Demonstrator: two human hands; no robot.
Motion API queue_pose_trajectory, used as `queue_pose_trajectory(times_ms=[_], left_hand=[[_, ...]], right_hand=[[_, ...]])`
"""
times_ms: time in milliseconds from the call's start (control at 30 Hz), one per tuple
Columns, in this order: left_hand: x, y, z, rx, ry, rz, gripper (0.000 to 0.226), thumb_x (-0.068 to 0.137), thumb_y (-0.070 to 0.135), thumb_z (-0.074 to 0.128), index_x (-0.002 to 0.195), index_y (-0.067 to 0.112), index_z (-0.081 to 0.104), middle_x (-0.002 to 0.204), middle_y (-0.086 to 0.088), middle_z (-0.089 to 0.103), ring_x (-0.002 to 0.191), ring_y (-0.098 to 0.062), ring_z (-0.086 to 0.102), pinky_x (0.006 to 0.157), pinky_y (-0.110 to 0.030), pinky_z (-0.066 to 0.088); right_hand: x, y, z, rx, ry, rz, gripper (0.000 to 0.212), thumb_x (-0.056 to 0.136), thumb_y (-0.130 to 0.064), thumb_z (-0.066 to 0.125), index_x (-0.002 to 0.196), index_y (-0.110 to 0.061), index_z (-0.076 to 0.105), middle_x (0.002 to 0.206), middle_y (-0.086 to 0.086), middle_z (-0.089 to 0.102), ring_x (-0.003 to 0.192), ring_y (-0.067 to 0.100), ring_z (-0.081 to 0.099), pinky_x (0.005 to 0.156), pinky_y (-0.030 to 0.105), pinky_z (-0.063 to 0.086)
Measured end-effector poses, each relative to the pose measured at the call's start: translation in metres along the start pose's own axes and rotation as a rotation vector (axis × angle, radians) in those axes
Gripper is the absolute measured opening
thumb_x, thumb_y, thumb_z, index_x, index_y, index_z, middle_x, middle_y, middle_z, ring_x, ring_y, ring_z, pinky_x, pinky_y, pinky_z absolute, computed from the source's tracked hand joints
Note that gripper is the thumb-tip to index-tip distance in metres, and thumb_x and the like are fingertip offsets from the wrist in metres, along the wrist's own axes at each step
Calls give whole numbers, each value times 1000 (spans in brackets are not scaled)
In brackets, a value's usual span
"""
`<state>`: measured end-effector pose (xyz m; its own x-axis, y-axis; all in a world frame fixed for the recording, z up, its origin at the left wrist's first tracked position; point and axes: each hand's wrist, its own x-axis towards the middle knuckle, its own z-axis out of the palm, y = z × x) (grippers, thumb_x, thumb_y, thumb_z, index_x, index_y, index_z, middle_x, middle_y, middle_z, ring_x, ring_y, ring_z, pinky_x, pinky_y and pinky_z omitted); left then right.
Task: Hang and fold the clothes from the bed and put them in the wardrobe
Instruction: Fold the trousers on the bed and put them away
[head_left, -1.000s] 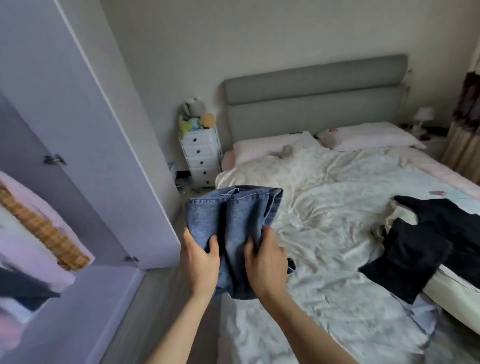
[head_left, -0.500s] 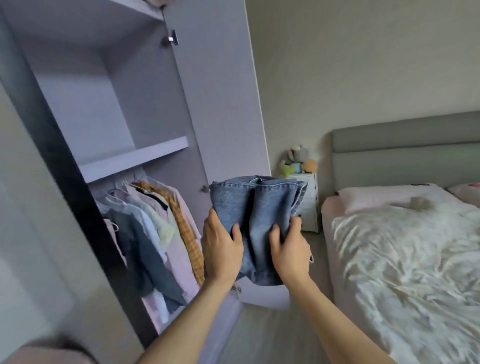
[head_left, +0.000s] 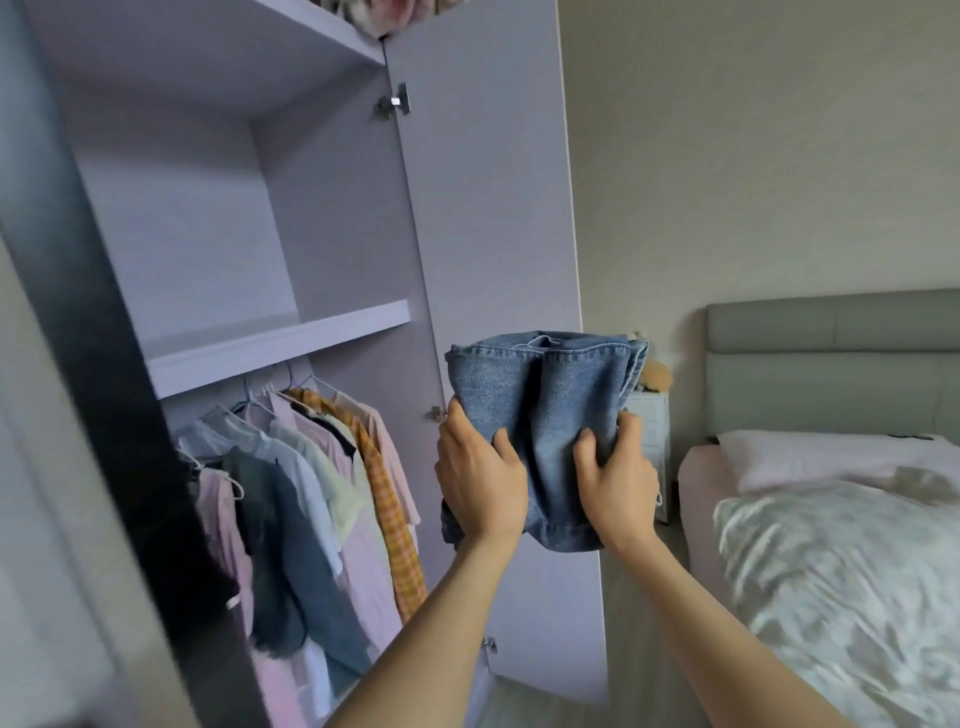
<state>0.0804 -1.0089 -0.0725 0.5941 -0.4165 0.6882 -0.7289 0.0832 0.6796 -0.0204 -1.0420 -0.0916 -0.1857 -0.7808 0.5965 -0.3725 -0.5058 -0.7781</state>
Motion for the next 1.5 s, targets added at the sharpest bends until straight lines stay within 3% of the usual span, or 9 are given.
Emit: queue_pose_trajectory(times_ms=[133, 267, 400, 733, 967, 1133, 1367, 1500], left_hand=[[44, -6, 55, -26, 69, -77, 57, 87, 9, 59, 139, 3, 36, 130, -18, 50, 120, -36, 47, 96, -45, 39], [112, -29, 107, -54, 115, -8, 58, 87, 11, 62, 138, 4, 37, 131, -15, 50, 119, -33, 48, 97, -41, 40], [186, -44, 125, -17, 157, 28, 58, 88, 13, 62, 139, 5, 36, 129, -14, 51, 119, -31, 49, 97, -38, 40], [369, -97, 85, 154, 372, 203, 57, 91, 14, 56, 141, 6, 30, 135, -11, 46, 121, -26, 48, 99, -32, 39], [512, -175, 56, 229, 496, 246, 58, 93, 14, 53, 143, 6, 25, 140, -11, 40, 125, -27, 43, 100, -32, 34], [604, -236, 47, 251, 465, 95, 56, 92, 13, 55, 139, 3, 26, 137, -14, 43, 124, -31, 45, 103, -43, 38], [696, -322, 49, 272, 381, -215, 47, 93, 17, 56, 132, 4, 33, 127, -16, 51, 114, -35, 51, 96, -41, 44], [738, -371, 40, 419, 246, -492, 54, 91, 18, 57, 134, 1, 30, 133, -22, 45, 118, -38, 48, 99, -44, 43]], right_hand=[[63, 21, 38, 27, -35, -78, 26, 93, -27, 47, 115, -14, 43, 95, 12, 66, 87, 40, 60, 66, 37, 37], [141, 37, 97, 104, -11, -155, 30, 90, -35, 43, 111, -13, 44, 88, 15, 66, 82, 41, 60, 70, 45, 45], [205, 25, 157, 171, -106, -209, 24, 93, -27, 48, 112, -12, 45, 86, 14, 66, 83, 41, 59, 70, 42, 43], [296, -72, 325, 484, -220, -413, 25, 95, -27, 47, 114, -12, 43, 90, 13, 66, 81, 38, 59, 68, 41, 43], [342, -156, 477, 588, -255, -540, 26, 96, -27, 45, 116, -11, 42, 98, 8, 66, 87, 35, 59, 70, 36, 39], [378, -190, 578, 514, -386, -575, 29, 96, -30, 43, 118, -12, 40, 97, 10, 64, 87, 35, 59, 77, 43, 46], [432, -211, 720, 410, -700, -465, 33, 93, -29, 44, 122, -12, 40, 106, 7, 57, 96, 31, 56, 86, 46, 46], [468, -215, 795, 293, -936, -369, 29, 92, -17, 49, 118, -5, 44, 111, 13, 53, 101, 28, 53, 88, 37, 45]])
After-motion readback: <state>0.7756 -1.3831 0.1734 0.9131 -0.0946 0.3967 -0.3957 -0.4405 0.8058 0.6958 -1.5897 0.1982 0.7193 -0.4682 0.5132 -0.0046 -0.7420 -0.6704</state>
